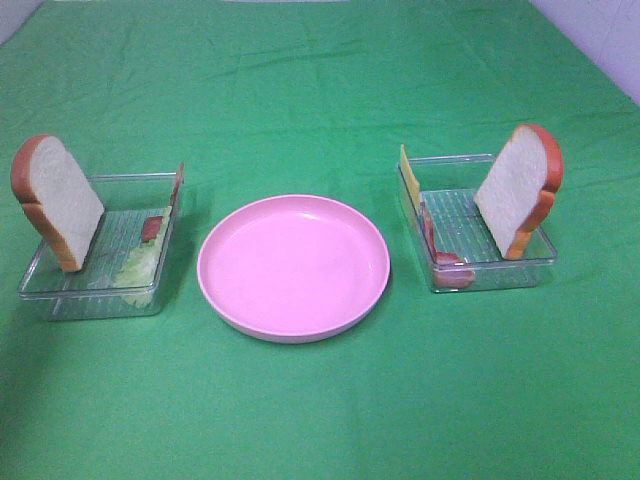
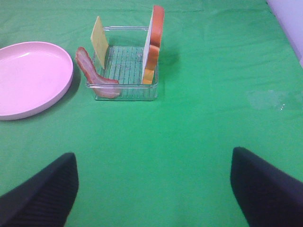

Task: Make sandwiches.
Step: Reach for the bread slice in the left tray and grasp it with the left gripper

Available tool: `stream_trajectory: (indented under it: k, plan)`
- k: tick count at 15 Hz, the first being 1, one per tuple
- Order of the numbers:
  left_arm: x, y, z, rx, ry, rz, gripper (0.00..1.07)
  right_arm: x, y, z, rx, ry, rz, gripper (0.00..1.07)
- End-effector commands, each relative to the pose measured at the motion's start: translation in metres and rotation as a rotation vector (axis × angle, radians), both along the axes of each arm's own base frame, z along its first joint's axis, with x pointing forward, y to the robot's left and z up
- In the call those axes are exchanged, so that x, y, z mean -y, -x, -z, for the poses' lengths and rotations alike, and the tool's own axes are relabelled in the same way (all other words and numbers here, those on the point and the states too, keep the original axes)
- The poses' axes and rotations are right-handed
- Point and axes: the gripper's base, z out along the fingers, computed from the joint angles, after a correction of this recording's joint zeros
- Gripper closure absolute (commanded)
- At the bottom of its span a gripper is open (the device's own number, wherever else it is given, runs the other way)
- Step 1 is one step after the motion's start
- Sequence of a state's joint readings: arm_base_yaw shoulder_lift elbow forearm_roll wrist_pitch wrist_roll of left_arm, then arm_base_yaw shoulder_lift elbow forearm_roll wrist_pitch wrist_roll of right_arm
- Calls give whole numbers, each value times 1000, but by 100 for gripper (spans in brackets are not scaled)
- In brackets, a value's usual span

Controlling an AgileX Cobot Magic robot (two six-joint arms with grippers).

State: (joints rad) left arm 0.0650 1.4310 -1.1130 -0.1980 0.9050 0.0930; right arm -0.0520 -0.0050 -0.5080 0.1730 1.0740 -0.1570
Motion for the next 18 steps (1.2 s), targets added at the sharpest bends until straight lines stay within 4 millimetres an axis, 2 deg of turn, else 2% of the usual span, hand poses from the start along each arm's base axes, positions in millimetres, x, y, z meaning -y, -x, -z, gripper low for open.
stream_trajectory:
  k: [1, 5, 6, 8, 10, 14, 15, 16, 18]
  plan:
    - [-1, -37, 20, -50, 4, 7, 26, 0, 2, 0, 25, -2, 9, 26]
    - [-3, -77, 49, -77, 7, 3, 26, 0, 2, 0, 25, -2, 9, 26]
    - [-1, -94, 70, -85, 33, 26, 26, 0, 2, 0, 25, -2, 9, 26]
    - [3, -103, 87, -82, 44, 59, 26, 0, 2, 0, 25, -2, 9, 26]
    - [9, -106, 96, -88, 31, 91, 27, 0, 2, 0, 25, -2, 9, 26]
    - [31, -112, 97, -21, 6, 133, 44, 0, 2, 0, 25, -4, 8, 26]
    - [32, -113, 97, -18, 23, 91, 55, 0, 2, 0, 25, -5, 7, 26]
    - [32, -113, 97, -18, 23, 91, 55, 0, 2, 0, 25, -5, 7, 26]
    - [29, -112, 97, -28, 2, 72, 65, 0, 2, 0, 25, -5, 7, 26]
